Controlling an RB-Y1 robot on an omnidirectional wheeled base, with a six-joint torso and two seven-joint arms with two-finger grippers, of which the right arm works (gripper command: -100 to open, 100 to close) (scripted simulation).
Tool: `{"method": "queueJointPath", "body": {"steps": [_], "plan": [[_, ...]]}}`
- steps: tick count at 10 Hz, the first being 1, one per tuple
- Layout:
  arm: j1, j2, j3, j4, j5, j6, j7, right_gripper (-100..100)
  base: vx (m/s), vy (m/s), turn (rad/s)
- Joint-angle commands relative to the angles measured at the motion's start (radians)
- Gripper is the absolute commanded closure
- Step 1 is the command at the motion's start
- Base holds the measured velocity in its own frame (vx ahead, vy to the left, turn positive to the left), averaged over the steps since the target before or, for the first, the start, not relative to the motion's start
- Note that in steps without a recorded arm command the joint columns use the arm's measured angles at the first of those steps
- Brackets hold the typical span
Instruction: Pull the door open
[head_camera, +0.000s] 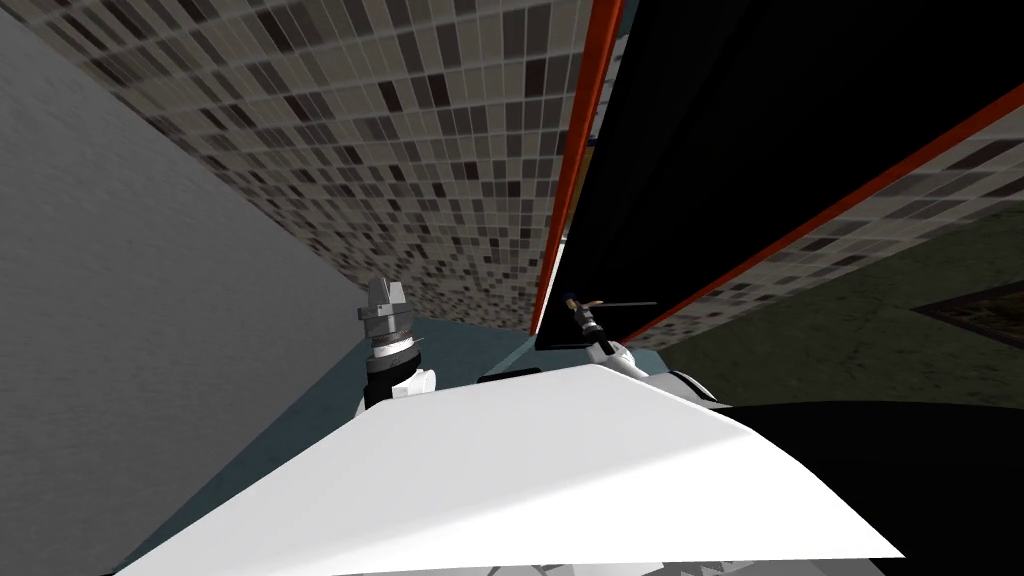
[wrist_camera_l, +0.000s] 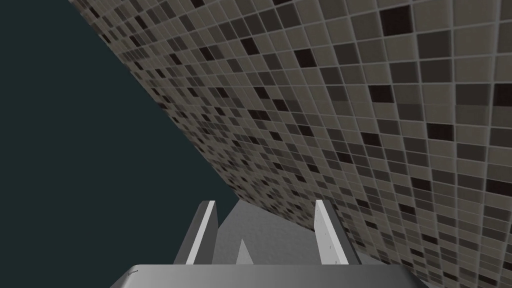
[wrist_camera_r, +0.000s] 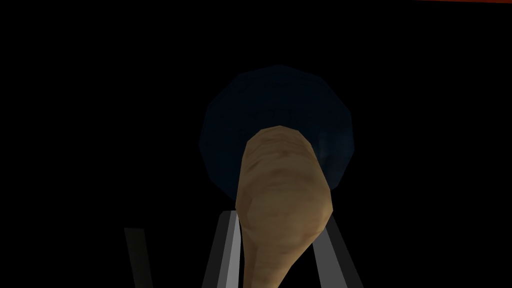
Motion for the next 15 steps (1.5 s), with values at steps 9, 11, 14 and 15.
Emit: {"method": "queueJointPath", "body": {"steps": [9, 11, 14, 15], "plan": [[0.090, -0.086, 0.088, -0.036, 0.041, -0.119, -0.111, 100, -0.184, -0.066, 0.086], [0.094, -0.090, 0.097, -0.008, 0.042, -0.154, -0.121, 100, -0.120, -0.038, 0.072], [0.124, -0.117, 0.109, 0.002, 0.042, -0.210, -0.141, 100, -0.166, -0.088, 0.139], [0.124, -0.117, 0.109, 0.002, 0.042, -0.210, -0.141, 100, -0.074, -0.030, 0.022]]}}
